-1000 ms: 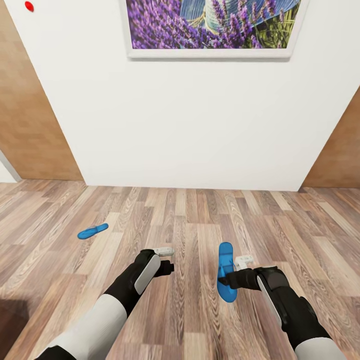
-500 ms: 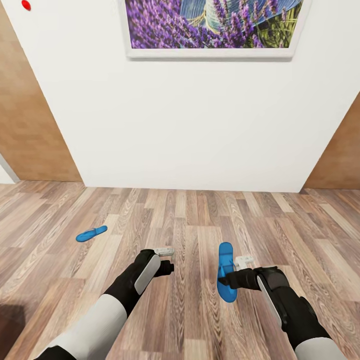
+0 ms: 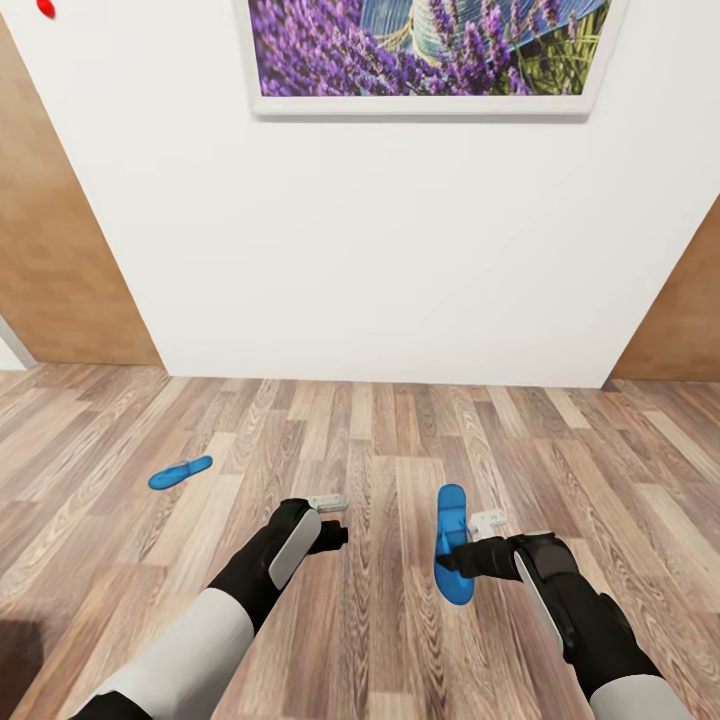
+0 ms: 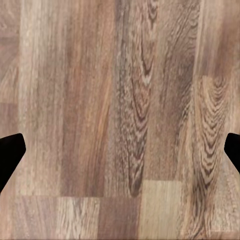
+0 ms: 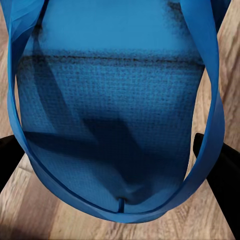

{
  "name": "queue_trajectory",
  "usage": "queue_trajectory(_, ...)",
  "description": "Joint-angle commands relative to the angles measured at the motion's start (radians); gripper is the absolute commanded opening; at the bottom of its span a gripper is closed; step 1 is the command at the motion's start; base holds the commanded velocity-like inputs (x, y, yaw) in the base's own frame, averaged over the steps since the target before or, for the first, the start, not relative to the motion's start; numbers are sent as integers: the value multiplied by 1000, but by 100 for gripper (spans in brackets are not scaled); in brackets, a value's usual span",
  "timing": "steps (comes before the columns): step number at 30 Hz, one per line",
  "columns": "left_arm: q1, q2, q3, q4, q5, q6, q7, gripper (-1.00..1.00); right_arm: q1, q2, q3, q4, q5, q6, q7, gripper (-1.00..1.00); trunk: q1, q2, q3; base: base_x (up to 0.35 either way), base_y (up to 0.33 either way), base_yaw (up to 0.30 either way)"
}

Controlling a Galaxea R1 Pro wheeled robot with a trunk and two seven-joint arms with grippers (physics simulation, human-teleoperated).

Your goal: In the bedroom, move the book from the bed onto either nightstand, and place the two sandals side by side next to the bed.

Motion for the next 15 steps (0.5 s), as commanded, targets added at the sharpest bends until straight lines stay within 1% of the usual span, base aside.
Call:
queue_trajectory(1,-1,0,-1,-1,10,1,10,100,-1,-1,1,-1,8,3,7,-100,0,0,-1,74,0,0)
queue_trajectory(15,-1,0,-1,-1,10,1,10,100,-1,1,2,-1,7,3,6,-100,0,0,-1,74,0,0)
